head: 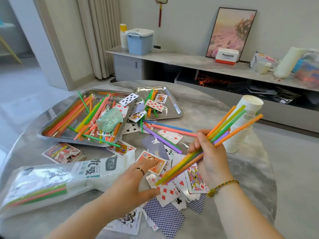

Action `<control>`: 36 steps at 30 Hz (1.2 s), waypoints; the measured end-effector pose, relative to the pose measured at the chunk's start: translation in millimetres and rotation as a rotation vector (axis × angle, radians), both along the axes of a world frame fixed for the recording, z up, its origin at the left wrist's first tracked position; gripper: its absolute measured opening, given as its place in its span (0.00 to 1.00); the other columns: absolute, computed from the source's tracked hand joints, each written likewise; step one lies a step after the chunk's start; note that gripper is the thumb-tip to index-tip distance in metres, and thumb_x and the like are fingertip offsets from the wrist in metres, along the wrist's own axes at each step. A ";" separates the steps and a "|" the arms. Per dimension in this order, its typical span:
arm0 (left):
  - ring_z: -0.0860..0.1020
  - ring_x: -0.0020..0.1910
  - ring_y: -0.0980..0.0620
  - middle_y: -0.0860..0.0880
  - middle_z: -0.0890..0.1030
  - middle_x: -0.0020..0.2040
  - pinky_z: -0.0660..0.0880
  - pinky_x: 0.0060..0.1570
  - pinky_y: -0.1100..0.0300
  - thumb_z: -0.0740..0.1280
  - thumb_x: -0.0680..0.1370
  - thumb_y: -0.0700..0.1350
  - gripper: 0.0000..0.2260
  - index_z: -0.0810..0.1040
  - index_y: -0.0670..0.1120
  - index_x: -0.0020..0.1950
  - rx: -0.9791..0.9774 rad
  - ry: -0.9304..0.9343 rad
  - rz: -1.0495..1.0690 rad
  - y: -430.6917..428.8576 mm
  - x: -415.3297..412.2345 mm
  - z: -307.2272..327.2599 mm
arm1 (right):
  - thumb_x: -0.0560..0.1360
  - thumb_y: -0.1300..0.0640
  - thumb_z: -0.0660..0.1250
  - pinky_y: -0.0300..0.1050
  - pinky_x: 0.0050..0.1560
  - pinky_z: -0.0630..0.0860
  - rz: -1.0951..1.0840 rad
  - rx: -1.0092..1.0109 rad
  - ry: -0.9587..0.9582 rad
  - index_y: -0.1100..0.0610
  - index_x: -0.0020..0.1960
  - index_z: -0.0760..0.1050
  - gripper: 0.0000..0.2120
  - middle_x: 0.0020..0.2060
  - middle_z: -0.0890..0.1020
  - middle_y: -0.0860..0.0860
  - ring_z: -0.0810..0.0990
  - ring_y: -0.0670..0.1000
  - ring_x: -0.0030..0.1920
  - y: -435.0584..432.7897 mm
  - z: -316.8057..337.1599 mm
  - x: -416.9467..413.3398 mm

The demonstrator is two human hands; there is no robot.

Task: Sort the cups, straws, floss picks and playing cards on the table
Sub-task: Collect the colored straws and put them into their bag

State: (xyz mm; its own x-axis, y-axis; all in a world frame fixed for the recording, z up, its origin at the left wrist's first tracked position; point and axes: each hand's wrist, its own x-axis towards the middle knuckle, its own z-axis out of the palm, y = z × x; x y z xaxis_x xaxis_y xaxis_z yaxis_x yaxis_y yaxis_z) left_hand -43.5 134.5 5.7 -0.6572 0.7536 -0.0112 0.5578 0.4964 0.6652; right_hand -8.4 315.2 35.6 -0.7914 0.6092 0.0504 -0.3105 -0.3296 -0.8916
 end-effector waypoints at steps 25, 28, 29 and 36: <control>0.70 0.62 0.55 0.55 0.72 0.65 0.64 0.58 0.64 0.72 0.64 0.61 0.41 0.54 0.59 0.72 -0.355 0.296 0.175 -40.0 -52.9 14.9 | 0.78 0.65 0.56 0.39 0.31 0.73 -0.069 -0.195 0.088 0.56 0.35 0.67 0.13 0.19 0.68 0.46 0.71 0.44 0.22 -11.7 16.6 4.8; 0.72 0.57 0.54 0.54 0.75 0.58 0.67 0.52 0.63 0.76 0.62 0.57 0.37 0.60 0.65 0.65 -0.154 0.241 0.215 -48.8 -48.5 26.1 | 0.78 0.63 0.56 0.33 0.30 0.74 -0.096 -0.225 0.193 0.55 0.35 0.66 0.13 0.19 0.68 0.46 0.71 0.44 0.22 -13.7 39.2 11.3; 0.73 0.55 0.54 0.55 0.76 0.56 0.68 0.50 0.63 0.77 0.60 0.57 0.36 0.60 0.69 0.61 -0.095 0.223 0.216 -51.0 -46.1 30.3 | 0.78 0.63 0.56 0.33 0.30 0.74 -0.098 -0.244 0.228 0.55 0.35 0.66 0.13 0.19 0.68 0.46 0.71 0.44 0.22 -15.4 47.2 13.2; 0.71 0.48 0.77 0.78 0.73 0.47 0.64 0.45 0.83 0.70 0.46 0.63 0.32 0.66 0.79 0.48 0.210 0.102 0.237 -53.3 -26.0 45.3 | 0.78 0.62 0.58 0.32 0.29 0.73 -0.080 -0.481 0.321 0.56 0.37 0.65 0.11 0.19 0.67 0.46 0.69 0.44 0.20 -20.5 64.2 13.9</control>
